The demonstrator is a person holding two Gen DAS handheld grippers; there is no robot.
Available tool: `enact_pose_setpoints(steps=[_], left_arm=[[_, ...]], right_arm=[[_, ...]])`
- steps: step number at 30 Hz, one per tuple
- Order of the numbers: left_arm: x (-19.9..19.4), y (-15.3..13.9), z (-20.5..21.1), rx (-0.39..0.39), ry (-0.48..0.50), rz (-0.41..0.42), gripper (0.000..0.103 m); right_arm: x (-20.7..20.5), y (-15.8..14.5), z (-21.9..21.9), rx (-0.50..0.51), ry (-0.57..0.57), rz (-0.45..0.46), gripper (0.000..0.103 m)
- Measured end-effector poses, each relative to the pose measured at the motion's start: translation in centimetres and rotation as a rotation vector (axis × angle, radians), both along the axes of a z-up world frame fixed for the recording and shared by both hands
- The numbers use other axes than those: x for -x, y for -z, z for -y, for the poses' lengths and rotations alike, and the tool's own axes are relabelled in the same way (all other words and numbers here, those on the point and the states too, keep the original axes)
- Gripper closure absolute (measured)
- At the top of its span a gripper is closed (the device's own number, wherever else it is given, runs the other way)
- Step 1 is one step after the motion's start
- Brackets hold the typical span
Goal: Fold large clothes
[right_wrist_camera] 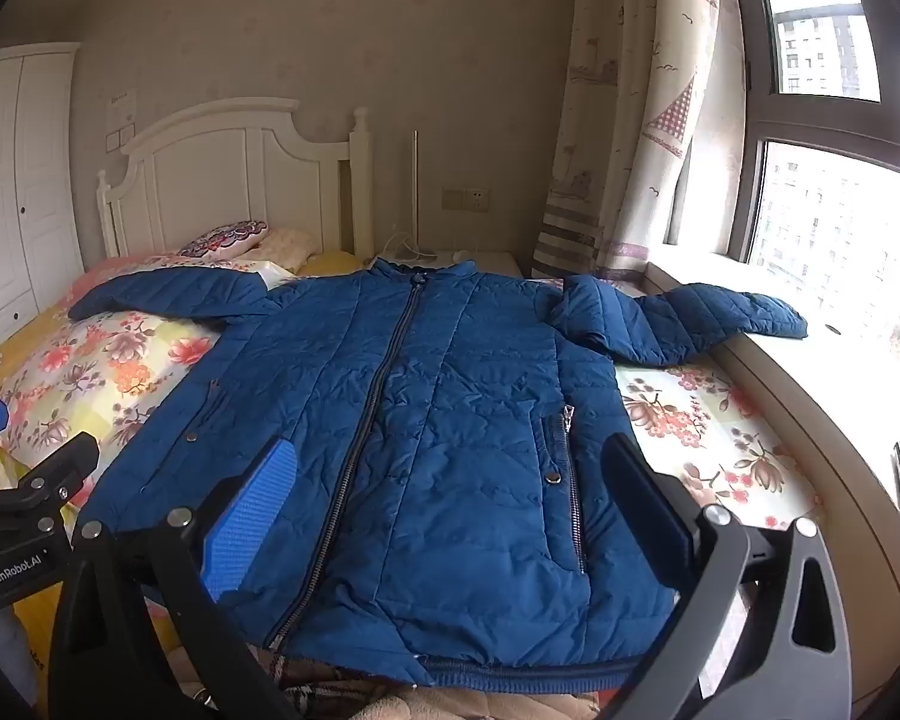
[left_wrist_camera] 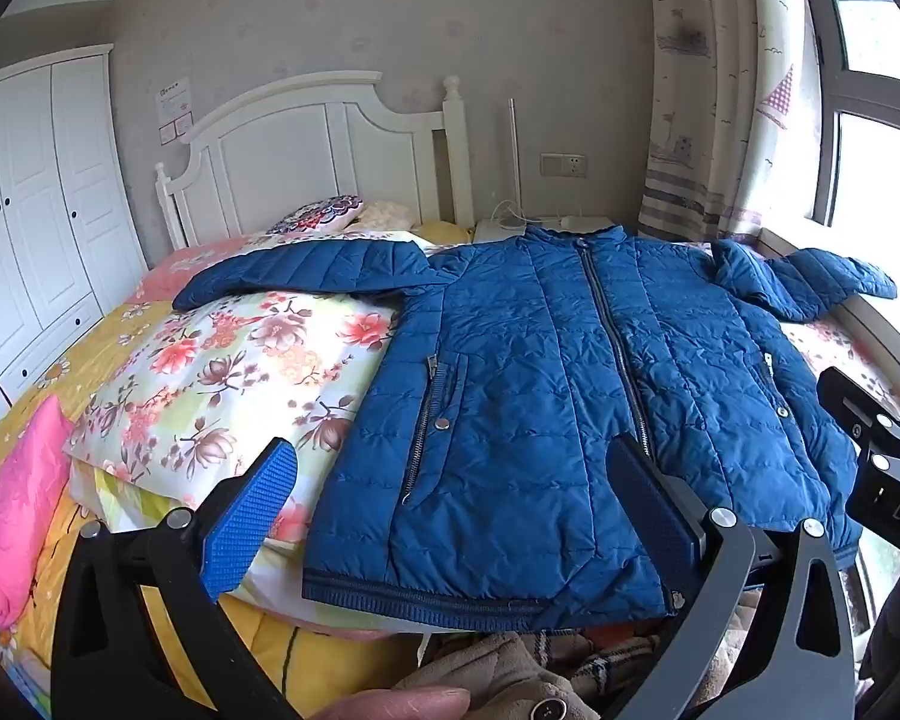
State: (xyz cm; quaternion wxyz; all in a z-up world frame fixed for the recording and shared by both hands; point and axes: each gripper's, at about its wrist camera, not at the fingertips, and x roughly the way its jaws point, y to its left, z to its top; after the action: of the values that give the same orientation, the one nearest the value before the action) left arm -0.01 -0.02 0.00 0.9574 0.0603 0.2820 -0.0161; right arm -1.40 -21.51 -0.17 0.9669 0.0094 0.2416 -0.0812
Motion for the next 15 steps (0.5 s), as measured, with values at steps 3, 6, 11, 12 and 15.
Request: enact_pose_setpoints(steps=[3,6,11,12,15], left_arm=[[-0.01,0.01,-0.01,0.004,0.001,-0.003,0.004],[-0.02,0.01,-0.03,0.009,0.001,-0.004,0.004],[-0.02,0.0,-0.05,0.01,0.0,-0.005,0.004],[-0.01,0.0,-0.03,0.009,0.001,-0.005,0.004],[-0.05,0.02,-0.05,0.01,-0.001,-0.006,0.004]], right_arm=[[-0.03,0.0,0.05,-0.002,0.0,-0.003,0.002],[-0.03,-0.03,0.08,-0.003,0.0,-0.003,0.002],[-0.05,-0.01,0.14,-0.006,-0.001,-0.004,0.002],[-0.04,0.0,0.1,-0.005,-0.001,-0.004,0.002],[-0.07,0.08,0.07,-0.007,-0.001,-0.004,0.002]])
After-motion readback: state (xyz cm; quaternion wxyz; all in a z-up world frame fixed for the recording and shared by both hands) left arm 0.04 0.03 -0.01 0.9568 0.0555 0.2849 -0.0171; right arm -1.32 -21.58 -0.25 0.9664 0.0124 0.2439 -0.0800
